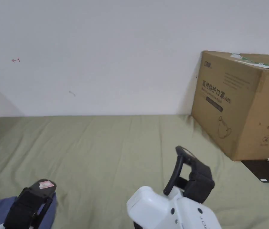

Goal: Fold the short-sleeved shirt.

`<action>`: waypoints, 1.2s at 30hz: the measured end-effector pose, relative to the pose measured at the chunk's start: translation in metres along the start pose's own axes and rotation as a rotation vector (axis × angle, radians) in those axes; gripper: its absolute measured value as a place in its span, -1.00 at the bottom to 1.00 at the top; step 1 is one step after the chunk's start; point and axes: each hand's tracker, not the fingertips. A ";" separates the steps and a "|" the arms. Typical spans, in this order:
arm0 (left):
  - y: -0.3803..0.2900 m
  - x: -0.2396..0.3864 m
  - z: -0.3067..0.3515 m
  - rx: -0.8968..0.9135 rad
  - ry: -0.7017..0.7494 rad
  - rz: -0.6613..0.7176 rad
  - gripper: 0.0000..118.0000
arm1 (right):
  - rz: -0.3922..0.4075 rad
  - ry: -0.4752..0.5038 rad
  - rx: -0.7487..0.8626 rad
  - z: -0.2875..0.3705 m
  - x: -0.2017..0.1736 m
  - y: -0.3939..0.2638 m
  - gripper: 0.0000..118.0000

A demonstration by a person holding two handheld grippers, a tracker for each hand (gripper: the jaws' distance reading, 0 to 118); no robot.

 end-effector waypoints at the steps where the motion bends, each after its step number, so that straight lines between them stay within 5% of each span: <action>1: 0.004 0.004 -0.003 -0.009 0.001 -0.023 1.00 | -0.019 -0.004 0.013 0.000 0.000 0.000 1.00; 2: 0.005 0.010 -0.004 -0.013 0.026 -0.071 1.00 | -0.087 -0.013 0.056 0.003 0.002 0.000 1.00; 5: 0.008 0.047 -0.004 0.064 0.013 -0.347 1.00 | -0.468 0.048 0.019 0.001 0.033 -0.002 1.00; 10: -0.027 0.111 0.004 0.186 -0.026 -1.070 1.00 | -1.035 0.064 -0.074 -0.010 0.074 -0.040 1.00; 14: -0.062 0.117 0.011 0.224 -0.012 -1.420 1.00 | -1.282 0.073 -0.137 -0.012 0.074 -0.080 1.00; 18: -0.072 0.106 0.017 0.234 -0.043 -1.382 1.00 | -1.295 0.020 -0.166 0.000 0.066 -0.088 1.00; 25: -0.049 0.108 0.013 0.169 -0.053 -1.246 1.00 | -1.115 -0.032 -0.079 0.008 0.073 -0.063 1.00; 32: -0.042 0.106 0.014 0.143 -0.005 -1.213 1.00 | -1.103 -0.012 -0.052 0.006 0.079 -0.054 0.99; 34: -0.042 0.105 0.019 0.183 -0.021 -1.209 0.76 | -1.100 -0.010 -0.050 0.009 0.079 -0.052 0.75; 35: -0.043 0.105 0.020 0.194 -0.020 -1.210 0.45 | -1.094 -0.015 -0.045 0.009 0.078 -0.052 0.46; 36: -0.043 0.106 0.020 0.203 -0.018 -1.215 -0.08 | -1.088 -0.024 -0.043 0.011 0.078 -0.051 0.01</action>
